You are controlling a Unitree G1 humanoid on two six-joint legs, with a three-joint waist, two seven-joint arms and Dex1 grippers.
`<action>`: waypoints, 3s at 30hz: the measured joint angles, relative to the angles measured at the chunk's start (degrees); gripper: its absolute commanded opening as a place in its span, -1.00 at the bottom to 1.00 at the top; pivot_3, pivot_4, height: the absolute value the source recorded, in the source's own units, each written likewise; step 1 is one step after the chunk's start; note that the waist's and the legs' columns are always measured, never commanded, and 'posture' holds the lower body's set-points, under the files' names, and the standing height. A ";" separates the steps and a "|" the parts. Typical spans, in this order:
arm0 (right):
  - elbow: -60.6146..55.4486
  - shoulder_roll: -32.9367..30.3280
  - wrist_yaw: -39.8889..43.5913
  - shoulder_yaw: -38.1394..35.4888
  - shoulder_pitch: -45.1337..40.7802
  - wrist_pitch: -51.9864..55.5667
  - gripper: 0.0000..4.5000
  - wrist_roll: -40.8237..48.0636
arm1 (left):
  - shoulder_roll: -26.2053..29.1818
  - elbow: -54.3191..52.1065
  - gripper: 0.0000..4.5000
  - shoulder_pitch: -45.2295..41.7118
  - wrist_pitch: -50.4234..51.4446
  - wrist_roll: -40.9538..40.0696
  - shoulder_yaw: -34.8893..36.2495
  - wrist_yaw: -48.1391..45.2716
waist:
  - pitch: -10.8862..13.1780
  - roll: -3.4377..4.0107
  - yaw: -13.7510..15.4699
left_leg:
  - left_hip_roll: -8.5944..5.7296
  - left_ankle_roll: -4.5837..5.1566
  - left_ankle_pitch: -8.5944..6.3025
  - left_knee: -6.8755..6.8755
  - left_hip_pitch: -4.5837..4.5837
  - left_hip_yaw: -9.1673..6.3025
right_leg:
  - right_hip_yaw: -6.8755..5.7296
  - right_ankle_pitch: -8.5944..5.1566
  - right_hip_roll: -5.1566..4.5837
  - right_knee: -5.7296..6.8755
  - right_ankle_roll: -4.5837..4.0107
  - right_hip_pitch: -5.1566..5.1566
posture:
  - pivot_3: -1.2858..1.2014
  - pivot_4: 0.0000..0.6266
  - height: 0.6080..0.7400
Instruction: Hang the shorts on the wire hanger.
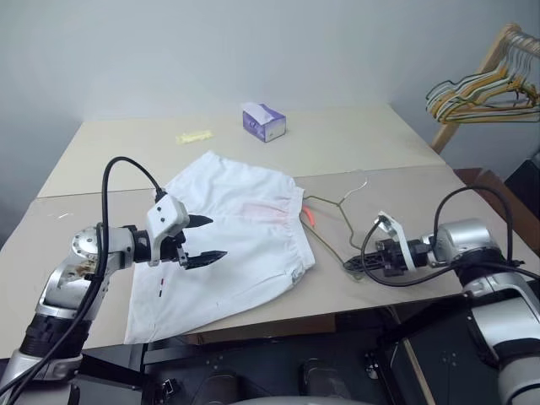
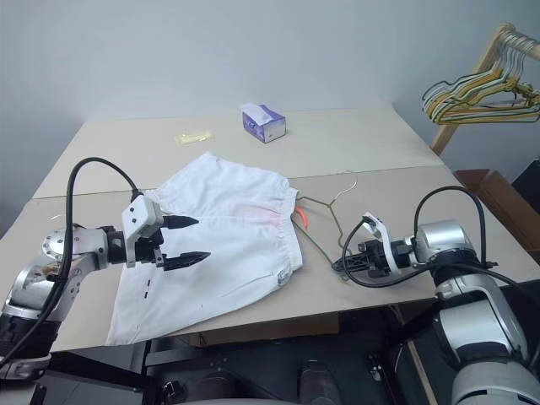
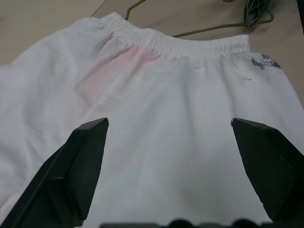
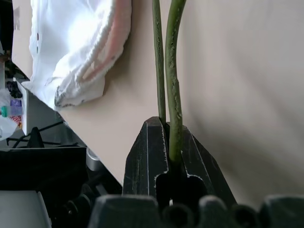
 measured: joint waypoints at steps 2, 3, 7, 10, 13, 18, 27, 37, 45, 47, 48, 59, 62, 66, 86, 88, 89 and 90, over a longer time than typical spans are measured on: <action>3.66 1.60 0.11 -0.24 -1.60 -2.01 -1.00 -1.57 | -0.11 -0.04 0.99 0.05 -0.03 0.03 0.00 0.26 | 0.00 0.00 0.31 | 0.00 0.00 0.00 0.01 0.00 0.00 | 0.00 0.00 0.00 0.02 0.00 0.00 | 0.09 -1.00 1.00; 5.60 2.41 -0.34 -0.77 -2.41 -3.08 -1.00 -2.13 | -0.17 -0.06 0.99 0.05 -0.03 0.04 0.00 0.36 | 0.00 0.00 0.49 | -0.01 -0.01 0.00 0.01 0.00 0.01 | 0.00 0.00 -0.02 0.03 -0.01 0.00 | 0.09 -1.00 1.00; 11.10 3.91 -2.57 -4.77 -4.47 -6.58 -1.00 -3.50 | -0.29 -0.12 0.99 0.07 -0.04 0.05 0.00 0.70 | 0.00 0.01 0.89 | -0.01 -0.02 0.01 0.01 -0.02 -0.01 | -0.01 0.00 -0.02 0.04 -0.01 -0.01 | 0.09 -1.00 1.00; 11.87 3.92 -4.13 -7.93 -4.84 -8.72 -1.00 -4.24 | -0.28 -0.12 0.99 0.22 -0.06 0.05 0.01 0.73 | 0.00 0.01 1.00 | -0.02 -0.02 0.01 0.01 -0.02 0.00 | -0.02 0.00 -0.03 0.04 -0.01 0.00 | 0.08 -1.00 1.00; 7.71 3.92 -5.44 -9.90 -3.07 -12.29 -1.00 -4.65 | -0.31 0.06 0.99 0.17 -0.22 0.05 0.01 0.77 | 0.00 0.02 0.83 | -0.01 -0.02 0.01 0.00 -0.01 -0.01 | -0.01 0.00 -0.02 0.07 -0.01 -0.02 | 0.07 -1.00 1.00; -10.05 4.45 -10.38 -11.59 5.72 -22.48 -1.00 -6.51 | -0.73 1.46 0.99 -1.28 -2.38 0.83 -0.12 0.77 | 0.01 0.03 0.80 | -0.01 -0.02 0.01 0.01 0.00 -0.03 | -0.01 -0.01 -0.02 0.22 0.00 -0.06 | 0.06 -1.00 1.00; -33.15 1.60 -13.49 -6.28 10.99 -38.48 -1.00 -16.20 | 0.39 6.68 0.99 -10.73 -7.14 1.53 1.18 -2.17 | 0.02 0.04 0.57 | -0.02 -0.07 0.04 0.03 0.01 0.00 | -0.01 -0.01 -0.01 0.23 -0.01 -0.08 | 0.05 -1.00 1.00; -37.77 3.47 -14.80 0.15 4.74 -39.26 -1.00 -23.53 | 4.36 22.60 0.99 -26.39 -16.66 2.28 1.72 -14.85 | 0.02 0.04 -0.06 | -0.02 -0.08 0.04 0.03 0.02 0.03 | -0.02 -0.02 0.03 0.25 -0.03 -0.07 | 0.05 -1.00 1.00; -38.66 4.39 -15.24 3.45 4.24 -38.92 -1.00 -27.56 | 4.03 37.17 0.99 -34.92 -23.26 7.62 -4.96 -26.09 | 0.01 0.03 -0.10 | -0.03 -0.08 0.04 0.09 -0.11 0.04 | -0.08 -0.02 0.00 0.25 -0.02 -0.07 | 0.05 -1.00 1.00; -39.50 4.50 -15.16 4.04 4.02 -38.39 -1.00 -28.10 | 2.71 40.33 0.99 -37.43 -24.94 9.47 -6.36 -27.30 | 0.01 0.03 -0.17 | -0.03 -0.07 0.04 0.09 -0.11 0.04 | -0.07 -0.03 0.00 0.26 -0.01 -0.07 | 0.04 -1.00 1.00; -39.97 4.62 -15.07 4.16 3.92 -38.01 -1.00 -28.16 | 2.13 41.67 0.99 -38.26 -25.37 10.18 -7.13 -27.86 | 0.01 0.03 -0.27 | -0.02 -0.07 0.04 0.08 -0.11 0.04 | -0.07 -0.03 0.01 0.28 -0.01 -0.07 | 0.04 -1.00 1.00; -44.18 5.43 -14.04 4.72 3.43 -32.97 -1.00 -28.66 | -3.25 53.90 0.46 -43.12 -29.98 15.82 -10.93 -31.18 | 0.01 0.03 -1.13 | -0.01 -0.06 0.04 0.08 -0.19 0.01 | -0.08 -0.03 0.01 0.33 0.00 -0.14 | 0.02 -1.00 1.00; -44.99 5.41 -13.59 4.83 3.44 -32.02 -1.00 -28.84 | -3.86 54.93 0.02 -43.22 -30.15 15.98 -10.94 -31.70 | 0.01 0.03 -1.18 | -0.01 -0.06 0.04 0.09 -0.20 0.02 | -0.07 -0.03 0.00 0.34 0.01 -0.14 | 0.01 -1.00 1.00; -45.50 5.34 -13.53 4.89 3.44 -31.86 -1.00 -28.99 | -4.16 55.69 -0.53 -43.35 -30.16 16.04 -10.93 -32.31 | 0.01 0.03 -1.21 | 0.00 -0.06 0.04 0.10 -0.21 0.01 | -0.08 -0.03 0.01 0.34 0.01 -0.15 | 0.01 -1.00 1.00; -45.57 4.95 -20.03 1.70 5.10 -36.96 0.45 -28.94 | -4.08 58.54 -1.00 -43.96 -36.16 21.41 -10.92 -25.71 | 0.01 0.02 -1.11 | -0.01 -0.06 0.04 0.11 -0.21 0.01 | -0.08 -0.03 0.00 0.35 0.01 -0.15 | 0.01 -1.00 1.00; -45.62 4.15 -21.29 -0.91 5.48 -35.94 0.76 -28.54 | -3.93 59.22 -1.00 -44.35 -36.45 21.95 -10.92 -24.96 | 0.01 0.02 -1.10 | -0.01 -0.06 0.04 0.12 -0.23 0.01 | -0.08 -0.03 -0.01 0.35 0.01 -0.15 | 0.01 -1.00 1.00; -45.78 3.94 -22.18 -2.79 5.69 -34.51 0.92 -28.00 | -3.84 59.80 -1.00 -44.78 -36.60 22.33 -10.91 -24.54 | 0.01 0.02 -1.07 | -0.01 -0.06 0.04 0.12 -0.24 0.01 | -0.09 -0.02 -0.01 0.35 0.01 -0.15 | 0.01 -1.00 1.00; -46.22 3.63 -22.85 -4.57 5.84 -32.91 0.98 -27.52 | -3.74 60.40 -1.00 -45.25 -36.77 22.53 -10.90 -24.16 | 0.01 0.02 -1.02 | -0.01 -0.06 0.04 0.12 -0.27 0.00 | -0.11 -0.02 -0.02 0.34 0.01 -0.15 | 0.00 -1.00 1.00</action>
